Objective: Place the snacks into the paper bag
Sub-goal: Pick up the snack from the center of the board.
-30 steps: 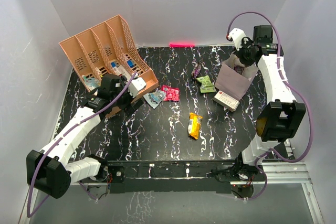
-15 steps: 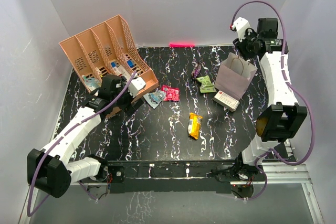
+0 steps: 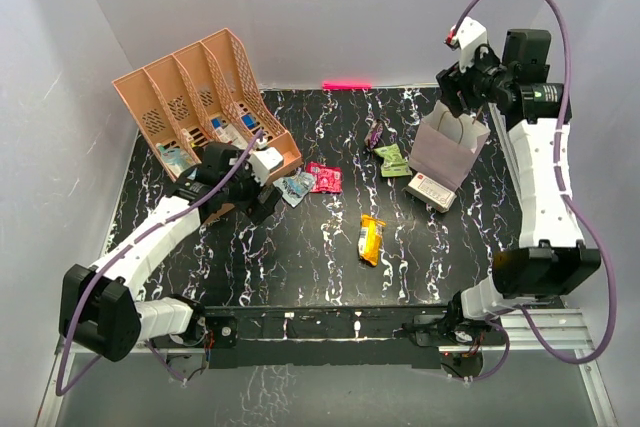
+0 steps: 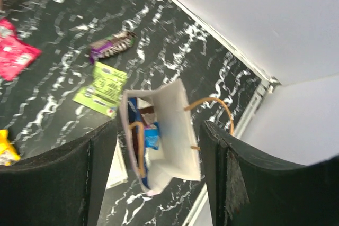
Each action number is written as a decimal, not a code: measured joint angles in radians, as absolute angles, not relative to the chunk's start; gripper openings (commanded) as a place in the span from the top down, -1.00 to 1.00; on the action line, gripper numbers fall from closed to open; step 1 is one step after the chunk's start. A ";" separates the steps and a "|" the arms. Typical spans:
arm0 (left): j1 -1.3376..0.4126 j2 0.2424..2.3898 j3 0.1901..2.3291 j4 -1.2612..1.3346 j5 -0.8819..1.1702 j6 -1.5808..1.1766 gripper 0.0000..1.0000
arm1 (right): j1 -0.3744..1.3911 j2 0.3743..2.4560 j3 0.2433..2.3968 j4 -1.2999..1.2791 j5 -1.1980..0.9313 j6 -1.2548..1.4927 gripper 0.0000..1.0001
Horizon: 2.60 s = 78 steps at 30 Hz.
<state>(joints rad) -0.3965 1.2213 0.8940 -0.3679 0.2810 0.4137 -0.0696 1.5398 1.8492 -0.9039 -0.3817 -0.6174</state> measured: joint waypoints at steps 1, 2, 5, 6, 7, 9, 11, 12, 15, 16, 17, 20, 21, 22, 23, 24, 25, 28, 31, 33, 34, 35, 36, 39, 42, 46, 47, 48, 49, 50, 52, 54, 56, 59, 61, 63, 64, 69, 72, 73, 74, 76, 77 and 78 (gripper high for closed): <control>-0.400 1.225 0.893 -0.365 0.288 0.408 -0.96 | -0.059 1.522 1.849 -0.913 -0.399 -0.612 -0.37; -0.404 1.227 0.891 -0.362 0.296 0.404 -0.97 | -0.046 1.503 1.845 -0.919 -0.417 -0.607 -0.39; -0.412 1.228 0.881 -0.352 0.308 0.395 -0.97 | 0.020 1.450 1.805 -0.927 -0.453 -0.601 -0.42; -0.414 1.227 0.880 -0.350 0.311 0.392 -0.96 | 0.052 1.433 1.782 -0.930 -0.464 -0.603 -0.42; -0.415 1.227 0.878 -0.346 0.312 0.392 -0.96 | 0.081 1.419 1.757 -0.933 -0.471 -0.603 -0.42; -0.415 1.227 0.870 -0.337 0.311 0.392 -0.96 | 0.149 1.391 1.688 -0.942 -0.486 -0.606 -0.43; -0.415 1.227 0.862 -0.337 0.310 0.392 -0.97 | 0.213 1.370 1.605 -0.947 -0.499 -0.612 -0.43; -0.415 1.227 0.859 -0.337 0.309 0.393 -0.97 | 0.241 1.361 1.556 -0.944 -0.503 -0.616 -0.42; -0.414 1.218 0.852 -0.337 0.300 0.397 -0.96 | 0.300 1.345 1.404 -0.942 -0.509 -0.626 -0.42; -0.414 1.214 0.852 -0.337 0.297 0.399 -0.96 | 0.314 1.345 1.354 -0.941 -0.509 -0.627 -0.41; -0.415 1.210 0.851 -0.336 0.295 0.402 -0.96 | 0.324 1.347 1.305 -0.939 -0.510 -0.627 -0.41; -0.415 1.201 0.850 -0.336 0.288 0.409 -0.96 | 0.334 1.363 1.195 -0.933 -0.513 -0.625 -0.37; -0.415 1.198 0.850 -0.336 0.287 0.411 -0.97 | 0.334 1.374 1.168 -0.923 -0.512 -0.623 -0.36; -0.414 1.197 0.850 -0.336 0.284 0.412 -0.97 | 0.334 1.390 1.149 -0.914 -0.512 -0.621 -0.34; -0.415 1.195 0.850 -0.336 0.284 0.414 -0.97 | 0.334 1.412 1.135 -0.905 -0.511 -0.619 -0.32; -0.414 1.193 0.850 -0.336 0.282 0.417 -0.97 | 0.334 1.437 1.127 -0.895 -0.509 -0.614 -0.31; -0.414 1.192 0.850 -0.336 0.281 0.418 -0.97 | 0.334 1.459 1.124 -0.888 -0.506 -0.610 -0.30; -0.414 1.185 0.849 -0.336 0.278 0.421 -0.97 | 0.334 1.542 1.122 -0.862 -0.501 -0.600 -0.28; -0.414 1.178 0.849 -0.337 0.277 0.426 -0.97 | 0.334 1.617 1.122 -0.849 -0.495 -0.600 -0.27; -0.414 1.176 0.849 -0.336 0.277 0.426 -0.97 | 0.333 1.652 1.123 -0.842 -0.488 -0.601 -0.27; -0.414 1.176 0.848 -0.337 0.278 0.427 -0.97 | 0.332 1.667 1.123 -0.840 -0.486 -0.604 -0.27; -0.414 1.176 0.848 -0.337 0.278 0.427 -0.97 | 0.332 1.682 1.126 -0.841 -0.485 -0.609 -0.27; -0.414 1.175 0.847 -0.337 0.278 0.427 -0.97 | 0.331 1.697 1.131 -0.843 -0.484 -0.615 -0.26; -0.414 1.174 0.842 -0.336 0.278 0.428 -0.97 | 0.327 1.734 1.152 -0.849 -0.490 -0.638 -0.25; -0.414 1.174 0.836 -0.337 0.277 0.431 -0.97 | 0.325 1.753 1.158 -0.857 -0.501 -0.662 -0.22; -0.414 1.173 0.836 -0.337 0.277 0.435 -0.97 | 0.324 1.791 1.158 -0.865 -0.506 -0.694 -0.16; -0.414 1.173 0.836 -0.336 0.277 0.435 -0.97 | 0.324 1.797 1.158 -0.867 -0.508 -0.703 -0.15; -0.414 1.173 0.836 -0.337 0.277 0.435 -0.97 | 0.324 1.802 1.159 -0.868 -0.510 -0.709 -0.13; -0.414 1.173 0.836 -0.336 0.277 0.435 -0.97 | 0.324 1.805 1.161 -0.870 -0.513 -0.715 -0.11; -0.414 1.173 0.836 -0.337 0.277 0.436 -0.97 | 0.324 1.808 1.163 -0.873 -0.517 -0.723 -0.09; -0.414 1.173 0.836 -0.336 0.277 0.437 -0.97 | 0.324 1.811 1.167 -0.879 -0.524 -0.735 -0.05; -0.414 1.173 0.836 -0.336 0.277 0.438 -0.97 | 0.324 1.815 1.170 -0.883 -0.530 -0.746 -0.02; -0.414 1.173 0.836 -0.336 0.277 0.439 -0.97 | 0.323 1.822 1.171 -0.888 -0.540 -0.757 0.03; -0.414 1.172 0.835 -0.336 0.277 0.439 -0.97 | 0.317 1.827 1.171 -0.890 -0.558 -0.765 0.12; -0.414 1.172 0.834 -0.336 0.277 0.442 -0.97 | 0.312 1.830 1.171 -0.891 -0.567 -0.769 0.22; -0.414 1.172 0.832 -0.336 0.277 0.442 -0.97 | 0.308 1.834 1.171 -0.892 -0.579 -0.774 0.31; -0.414 1.172 0.832 -0.336 0.277 0.443 -0.97 | 0.306 1.835 1.171 -0.894 -0.583 -0.776 0.36; -0.414 1.169 0.827 -0.336 0.277 0.445 -0.97 | 0.293 1.835 1.171 -0.901 -0.603 -0.785 0.57; -0.413 1.165 0.822 -0.336 0.277 0.446 -0.97 | 0.286 1.835 1.172 -0.915 -0.609 -0.788 0.69; -0.413 1.165 0.822 -0.336 0.277 0.446 -0.97 | 0.285 1.835 1.175 -0.920 -0.609 -0.789 0.73; -0.413 1.165 0.822 -0.336 0.277 0.446 -0.97 | 0.283 1.835 1.178 -0.925 -0.609 -0.791 0.77; -0.413 1.165 0.821 -0.336 0.277 0.446 -0.97 | 0.279 1.835 1.187 -0.937 -0.612 -0.793 0.83; -0.413 1.165 0.820 -0.336 0.277 0.446 -0.97 | 0.279 1.835 1.191 -0.942 -0.614 -0.794 0.84; -0.413 1.165 0.820 -0.336 0.277 0.446 -0.97 | 0.279 1.834 1.196 -0.946 -0.617 -0.795 0.84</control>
